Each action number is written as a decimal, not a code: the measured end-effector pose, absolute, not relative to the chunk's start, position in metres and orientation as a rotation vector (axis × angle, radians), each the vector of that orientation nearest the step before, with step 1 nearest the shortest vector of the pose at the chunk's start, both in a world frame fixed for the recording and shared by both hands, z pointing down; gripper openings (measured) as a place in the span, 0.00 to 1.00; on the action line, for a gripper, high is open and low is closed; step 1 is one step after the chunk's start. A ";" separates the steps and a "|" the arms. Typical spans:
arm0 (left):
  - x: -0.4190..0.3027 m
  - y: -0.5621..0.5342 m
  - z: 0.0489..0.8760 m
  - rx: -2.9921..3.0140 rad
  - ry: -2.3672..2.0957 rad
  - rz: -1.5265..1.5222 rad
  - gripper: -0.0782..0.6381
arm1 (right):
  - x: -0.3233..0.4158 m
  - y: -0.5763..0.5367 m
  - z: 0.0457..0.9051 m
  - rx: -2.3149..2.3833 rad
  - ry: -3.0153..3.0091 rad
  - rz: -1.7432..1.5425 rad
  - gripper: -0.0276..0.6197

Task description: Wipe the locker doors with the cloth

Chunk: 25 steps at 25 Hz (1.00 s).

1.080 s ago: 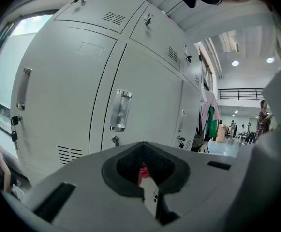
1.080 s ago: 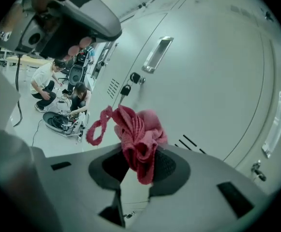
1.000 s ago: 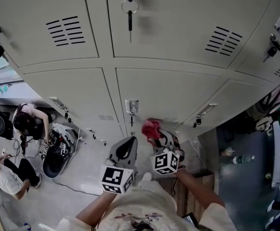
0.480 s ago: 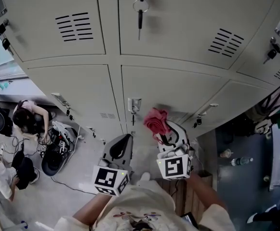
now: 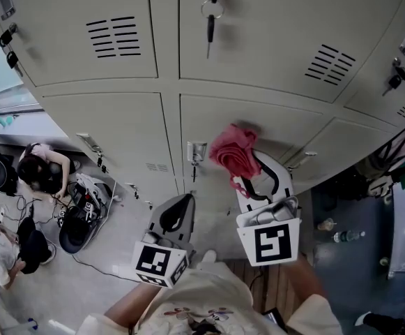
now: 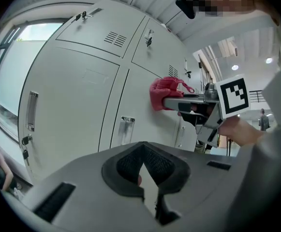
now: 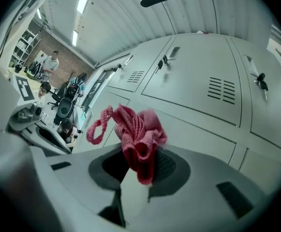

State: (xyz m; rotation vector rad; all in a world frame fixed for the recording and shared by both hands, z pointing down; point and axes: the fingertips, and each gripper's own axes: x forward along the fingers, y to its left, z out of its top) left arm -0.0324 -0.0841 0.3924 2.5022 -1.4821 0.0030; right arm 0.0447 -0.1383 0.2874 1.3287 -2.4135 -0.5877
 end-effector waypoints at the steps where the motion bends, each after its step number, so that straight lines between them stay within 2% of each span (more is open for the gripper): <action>1: -0.033 -0.084 0.390 2.504 -1.483 0.000 0.12 | 0.043 -0.139 0.281 1.332 -2.411 -0.597 0.20; 10: -0.035 -0.085 0.369 2.516 -1.481 -0.021 0.12 | 0.034 -0.152 0.247 1.348 -2.393 -0.644 0.20; 25: -0.036 -0.092 0.364 2.521 -1.487 -0.047 0.12 | 0.029 -0.174 0.243 1.373 -2.352 -0.637 0.20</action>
